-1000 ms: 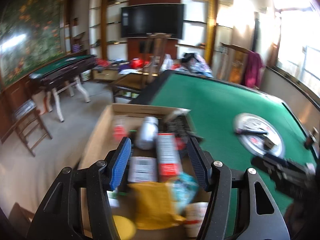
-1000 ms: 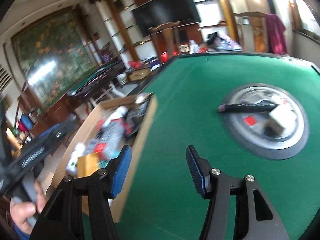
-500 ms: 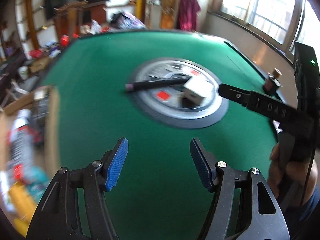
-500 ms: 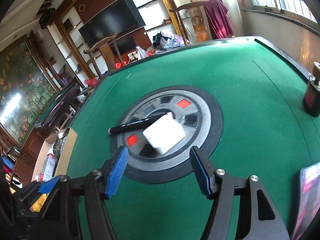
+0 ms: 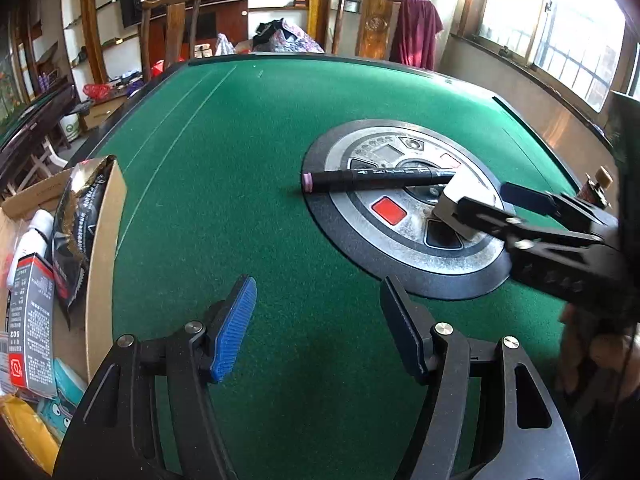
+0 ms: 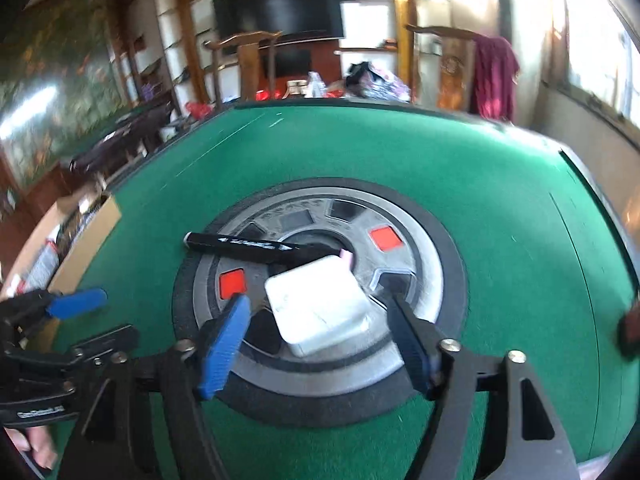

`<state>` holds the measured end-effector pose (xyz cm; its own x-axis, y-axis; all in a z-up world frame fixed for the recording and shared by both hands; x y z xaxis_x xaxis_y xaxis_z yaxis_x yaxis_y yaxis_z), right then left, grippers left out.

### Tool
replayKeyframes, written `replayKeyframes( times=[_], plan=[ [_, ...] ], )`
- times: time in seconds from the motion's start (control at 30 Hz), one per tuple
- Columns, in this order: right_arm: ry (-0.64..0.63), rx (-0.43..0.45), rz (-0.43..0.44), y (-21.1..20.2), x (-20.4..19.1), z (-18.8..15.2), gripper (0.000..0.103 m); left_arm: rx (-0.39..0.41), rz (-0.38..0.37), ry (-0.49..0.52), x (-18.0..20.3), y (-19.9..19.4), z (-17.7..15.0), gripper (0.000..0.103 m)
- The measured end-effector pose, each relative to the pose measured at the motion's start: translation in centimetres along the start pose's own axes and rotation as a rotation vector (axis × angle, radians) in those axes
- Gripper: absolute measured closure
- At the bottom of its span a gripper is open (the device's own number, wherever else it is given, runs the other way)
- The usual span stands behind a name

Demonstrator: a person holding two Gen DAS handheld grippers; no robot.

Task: Organize objects
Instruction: 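Move both open grippers toward the white box and black marker on the dial, then grasp the black marker with the left gripper while the right grasps the white box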

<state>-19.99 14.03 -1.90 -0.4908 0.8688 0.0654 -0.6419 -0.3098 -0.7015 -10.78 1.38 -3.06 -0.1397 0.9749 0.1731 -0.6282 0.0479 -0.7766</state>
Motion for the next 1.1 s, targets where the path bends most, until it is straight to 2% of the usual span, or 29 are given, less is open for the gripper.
replayKeyframes(
  times=[0.03,0.1,0.17,0.2,0.23,0.37,0.47,0.53,0.7,0.77,0.87,0.93,1.1],
  plan=[
    [-0.018,-0.019,-0.019,0.5,-0.2,0.0,0.027,-0.002,0.000,0.005,0.1,0.0,-0.1,0.038],
    [-0.034,-0.034,0.000,0.9,-0.6,0.0,0.027,-0.006,0.004,0.012,0.0,0.2,0.0,0.038],
    [-0.036,-0.051,-0.012,1.1,-0.6,-0.3,0.037,-0.005,0.005,0.009,-0.1,0.1,0.0,0.038],
    [-0.031,-0.080,0.001,1.4,-0.7,-0.7,0.051,-0.004,0.005,0.008,-0.3,0.1,0.1,0.038],
    [-0.028,-0.107,0.016,1.5,-0.9,-1.3,0.053,-0.002,0.007,0.008,-0.5,0.0,0.1,0.038],
    [-0.015,-0.138,0.000,0.2,-1.4,-2.9,0.053,-0.001,0.001,0.006,-0.7,0.0,0.2,0.038],
    [0.097,-0.112,0.027,-2.4,-1.0,-3.7,0.054,0.009,-0.032,0.016,-0.3,-0.4,0.2,0.038],
    [0.127,-0.081,0.008,-4.6,-0.6,-4.2,0.054,0.016,-0.061,0.037,0.2,-0.8,0.4,0.038],
    [0.172,-0.085,0.017,-6.1,0.1,-6.1,0.054,0.003,-0.076,0.132,2.6,-1.0,1.7,0.038],
    [0.175,-0.097,0.038,-6.0,0.4,-6.0,0.054,-0.016,-0.067,0.217,4.0,-0.4,2.6,0.038],
    [0.173,-0.109,0.058,-5.9,0.3,-6.2,0.054,-0.022,-0.008,0.338,5.2,1.6,4.4,0.038],
    [0.185,-0.111,0.071,-5.9,0.6,-6.3,0.053,-0.047,-0.005,0.408,5.9,3.2,5.3,0.038],
    [0.213,-0.121,0.079,-5.8,1.0,-6.5,0.053,-0.085,0.015,0.503,6.9,6.2,6.9,0.038]
  ],
)
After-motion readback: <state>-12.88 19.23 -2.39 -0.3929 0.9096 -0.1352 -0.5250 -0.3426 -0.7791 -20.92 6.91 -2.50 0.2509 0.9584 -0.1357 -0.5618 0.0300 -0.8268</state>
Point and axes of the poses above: each gripper's, at about its wrist camera, not at the fingertips, and y roughly the way its jaws point, x to its right, z to its top, the point moved 7 cm from there along y, roughly the way its jaws point, and after that the axes turned 9 degrees about -y, right-handed, at the moved point
